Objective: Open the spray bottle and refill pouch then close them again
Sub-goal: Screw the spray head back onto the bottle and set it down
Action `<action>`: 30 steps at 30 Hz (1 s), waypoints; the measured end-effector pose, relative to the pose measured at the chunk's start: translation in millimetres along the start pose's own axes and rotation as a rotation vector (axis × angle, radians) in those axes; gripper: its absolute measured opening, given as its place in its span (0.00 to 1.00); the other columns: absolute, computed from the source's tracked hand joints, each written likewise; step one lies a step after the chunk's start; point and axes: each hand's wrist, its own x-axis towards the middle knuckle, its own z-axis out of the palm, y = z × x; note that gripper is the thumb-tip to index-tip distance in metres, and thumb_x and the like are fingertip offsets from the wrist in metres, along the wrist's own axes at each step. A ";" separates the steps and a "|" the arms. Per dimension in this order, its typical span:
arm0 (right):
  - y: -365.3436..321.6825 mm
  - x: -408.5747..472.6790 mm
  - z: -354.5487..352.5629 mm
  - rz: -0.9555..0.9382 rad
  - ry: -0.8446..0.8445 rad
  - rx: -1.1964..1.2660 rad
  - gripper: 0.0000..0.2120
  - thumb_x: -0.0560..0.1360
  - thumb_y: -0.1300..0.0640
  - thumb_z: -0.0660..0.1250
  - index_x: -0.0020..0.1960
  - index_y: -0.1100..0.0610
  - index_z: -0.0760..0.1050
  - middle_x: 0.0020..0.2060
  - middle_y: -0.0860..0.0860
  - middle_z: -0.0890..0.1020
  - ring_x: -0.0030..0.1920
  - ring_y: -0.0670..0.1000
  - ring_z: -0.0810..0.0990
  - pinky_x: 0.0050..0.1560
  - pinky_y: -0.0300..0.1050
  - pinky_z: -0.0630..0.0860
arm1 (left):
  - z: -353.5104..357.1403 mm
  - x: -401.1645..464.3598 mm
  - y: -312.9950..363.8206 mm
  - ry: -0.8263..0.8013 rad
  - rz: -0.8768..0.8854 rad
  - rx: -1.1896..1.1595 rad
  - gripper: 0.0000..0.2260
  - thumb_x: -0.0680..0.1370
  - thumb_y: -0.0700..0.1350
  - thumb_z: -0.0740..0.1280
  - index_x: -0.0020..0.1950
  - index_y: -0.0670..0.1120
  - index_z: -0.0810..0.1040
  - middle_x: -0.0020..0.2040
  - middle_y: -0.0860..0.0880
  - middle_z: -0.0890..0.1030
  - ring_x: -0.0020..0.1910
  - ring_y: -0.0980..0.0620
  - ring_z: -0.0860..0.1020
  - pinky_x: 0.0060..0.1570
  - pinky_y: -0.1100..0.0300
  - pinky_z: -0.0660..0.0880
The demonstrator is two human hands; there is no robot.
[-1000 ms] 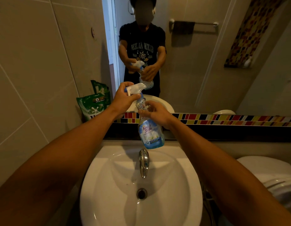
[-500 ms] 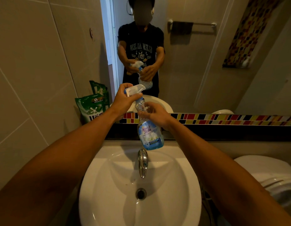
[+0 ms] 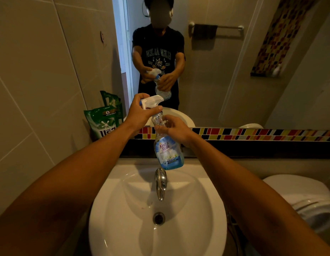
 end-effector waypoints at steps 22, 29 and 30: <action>11.2 -6.2 -4.8 0.078 -0.073 0.262 0.13 0.79 0.58 0.72 0.63 0.55 0.79 0.52 0.56 0.87 0.51 0.57 0.87 0.57 0.55 0.83 | -10.7 -11.4 20.1 -0.147 -0.075 -0.062 0.22 0.72 0.33 0.75 0.62 0.46 0.72 0.55 0.45 0.76 0.42 0.53 0.79 0.32 0.69 0.75; 24.7 -8.6 -6.2 0.114 -0.110 0.363 0.17 0.77 0.57 0.74 0.66 0.56 0.80 0.52 0.58 0.86 0.54 0.61 0.85 0.62 0.63 0.80 | -6.3 -16.2 24.1 -0.184 -0.073 0.018 0.23 0.72 0.35 0.75 0.63 0.46 0.72 0.54 0.48 0.76 0.44 0.51 0.78 0.32 0.70 0.75; 26.7 -8.7 -6.2 0.121 -0.104 0.359 0.17 0.77 0.57 0.74 0.65 0.56 0.80 0.52 0.59 0.86 0.54 0.62 0.85 0.63 0.64 0.80 | -4.6 -17.0 23.6 -0.181 -0.075 0.031 0.24 0.72 0.35 0.75 0.65 0.45 0.72 0.55 0.47 0.76 0.44 0.51 0.78 0.33 0.70 0.75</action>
